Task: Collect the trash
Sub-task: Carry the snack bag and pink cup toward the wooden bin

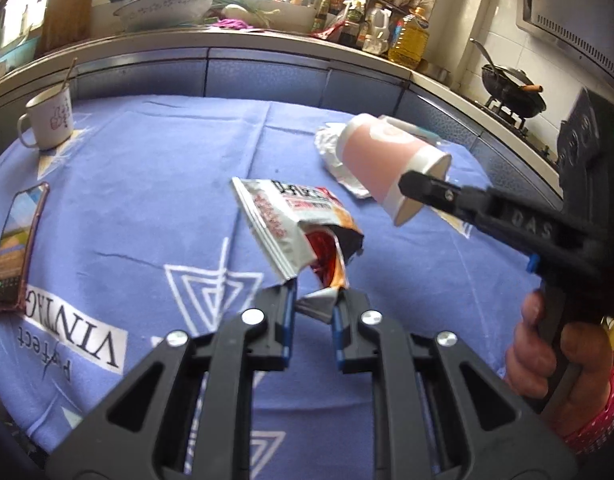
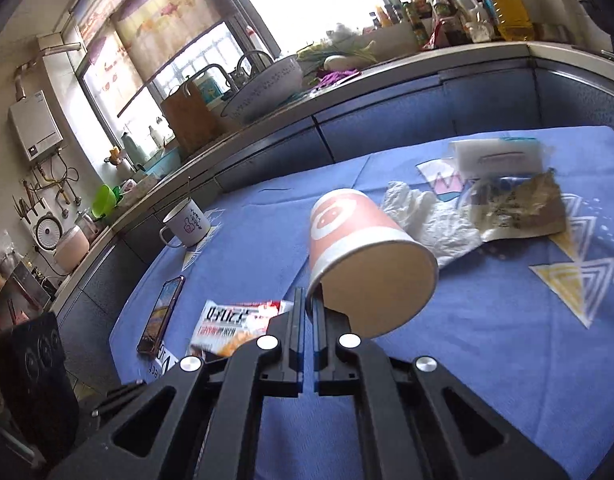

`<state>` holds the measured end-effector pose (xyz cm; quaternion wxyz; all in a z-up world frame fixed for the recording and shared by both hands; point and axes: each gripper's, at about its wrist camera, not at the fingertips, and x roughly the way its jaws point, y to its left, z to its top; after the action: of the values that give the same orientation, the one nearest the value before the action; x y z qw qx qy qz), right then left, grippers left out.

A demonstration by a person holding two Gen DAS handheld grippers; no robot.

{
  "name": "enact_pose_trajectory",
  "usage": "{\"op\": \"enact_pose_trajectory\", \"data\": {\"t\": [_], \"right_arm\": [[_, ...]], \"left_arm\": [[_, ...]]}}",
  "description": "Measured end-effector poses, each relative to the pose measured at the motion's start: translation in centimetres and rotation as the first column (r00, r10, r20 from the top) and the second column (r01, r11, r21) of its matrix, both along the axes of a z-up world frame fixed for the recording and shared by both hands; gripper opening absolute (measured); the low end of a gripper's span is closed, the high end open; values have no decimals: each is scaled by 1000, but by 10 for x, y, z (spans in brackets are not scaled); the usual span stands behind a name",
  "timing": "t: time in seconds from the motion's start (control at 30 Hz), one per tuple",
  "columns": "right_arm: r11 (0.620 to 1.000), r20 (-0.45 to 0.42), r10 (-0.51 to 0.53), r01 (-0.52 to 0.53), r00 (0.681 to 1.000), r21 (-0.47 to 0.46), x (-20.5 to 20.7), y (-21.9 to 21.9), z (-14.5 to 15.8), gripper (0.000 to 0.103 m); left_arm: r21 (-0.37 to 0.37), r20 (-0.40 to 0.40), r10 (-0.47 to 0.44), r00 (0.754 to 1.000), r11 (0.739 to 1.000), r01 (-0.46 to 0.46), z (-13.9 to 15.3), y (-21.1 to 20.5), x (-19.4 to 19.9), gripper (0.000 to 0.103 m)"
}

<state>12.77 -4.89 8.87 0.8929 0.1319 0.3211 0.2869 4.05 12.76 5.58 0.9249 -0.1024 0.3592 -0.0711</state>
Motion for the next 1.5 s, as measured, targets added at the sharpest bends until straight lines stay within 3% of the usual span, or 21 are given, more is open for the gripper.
{"op": "enact_pose_trajectory", "data": {"t": [0.13,0.23,0.3,0.47,0.6,0.7,0.8,0.93,1.5], "right_arm": [[991,48,-133,134,990,-18,-46,-69,0,2],[966,77,-254,257,964,-39,-76,-125,0,2],[939,78,-341,344,937,-29,-94,-165,-2,2],[845,55,-534,535,844,-9,-133,-257,-11,2],[769,24,-639,640,769,-11,-158,-311,-28,2],[729,-1,-685,685,729,-5,-170,-335,-41,2],[720,-15,-694,694,720,4,-176,-344,-50,2],[732,-11,-681,681,732,10,-173,-338,-51,2],[762,13,-647,647,762,35,-169,-326,-39,2]], "left_arm": [[-20,13,-126,992,992,126,12,-47,5,14],[-11,9,-248,969,969,248,17,-101,14,14],[3,13,-334,943,943,334,20,-140,18,14],[24,21,-526,850,850,526,23,-246,23,14],[27,11,-615,789,789,614,21,-315,29,14],[67,-3,-646,763,761,645,16,-353,31,14],[86,-21,-651,759,755,650,10,-376,30,14],[95,-27,-644,765,760,643,7,-386,32,14],[117,-26,-615,788,781,614,8,-380,31,14]]}}
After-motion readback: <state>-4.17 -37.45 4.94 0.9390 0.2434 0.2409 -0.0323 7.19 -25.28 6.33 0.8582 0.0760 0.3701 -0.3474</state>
